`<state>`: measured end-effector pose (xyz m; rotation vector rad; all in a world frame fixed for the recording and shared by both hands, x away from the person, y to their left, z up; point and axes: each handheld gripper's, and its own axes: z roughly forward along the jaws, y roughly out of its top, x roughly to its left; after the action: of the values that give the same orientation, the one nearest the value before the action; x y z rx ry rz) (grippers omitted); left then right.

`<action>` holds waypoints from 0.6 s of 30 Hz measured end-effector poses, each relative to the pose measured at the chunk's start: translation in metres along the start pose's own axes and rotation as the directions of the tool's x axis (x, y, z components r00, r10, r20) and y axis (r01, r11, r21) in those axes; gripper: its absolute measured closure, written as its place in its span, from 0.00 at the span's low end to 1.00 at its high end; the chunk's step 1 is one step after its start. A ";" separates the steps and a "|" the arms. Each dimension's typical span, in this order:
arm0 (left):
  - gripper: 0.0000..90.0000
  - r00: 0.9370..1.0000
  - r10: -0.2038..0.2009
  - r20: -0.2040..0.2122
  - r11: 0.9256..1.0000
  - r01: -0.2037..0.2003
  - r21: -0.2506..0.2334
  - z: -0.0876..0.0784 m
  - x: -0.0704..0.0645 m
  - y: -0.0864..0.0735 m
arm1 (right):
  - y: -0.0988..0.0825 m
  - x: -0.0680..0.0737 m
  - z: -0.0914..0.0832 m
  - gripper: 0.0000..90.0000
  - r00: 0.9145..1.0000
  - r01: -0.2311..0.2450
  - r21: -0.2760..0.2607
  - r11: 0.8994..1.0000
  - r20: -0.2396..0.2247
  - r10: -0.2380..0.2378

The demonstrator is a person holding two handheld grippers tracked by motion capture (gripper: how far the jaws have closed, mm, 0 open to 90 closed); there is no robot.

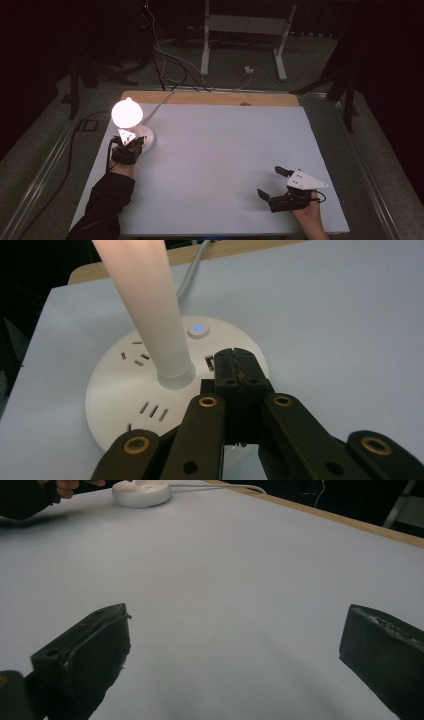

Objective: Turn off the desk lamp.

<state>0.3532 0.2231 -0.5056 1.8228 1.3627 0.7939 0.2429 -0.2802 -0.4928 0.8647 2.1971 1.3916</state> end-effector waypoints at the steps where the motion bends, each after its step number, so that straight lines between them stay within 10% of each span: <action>1: 1.00 1.000 -0.005 0.002 1.000 0.005 0.001 0.001 0.001 -0.001 | 0.000 0.000 0.000 0.00 1.000 0.002 0.001 1.000 0.000 -0.002; 18: 1.00 0.999 0.029 -0.017 0.999 -0.028 0.024 0.009 -0.001 -0.005 | 0.000 -0.001 0.000 0.00 1.000 0.000 0.004 1.000 -0.002 0.000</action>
<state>0.3576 0.2216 -0.5142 1.8614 1.3653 0.8138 0.2434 -0.2805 -0.4931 0.8650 2.2016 1.3893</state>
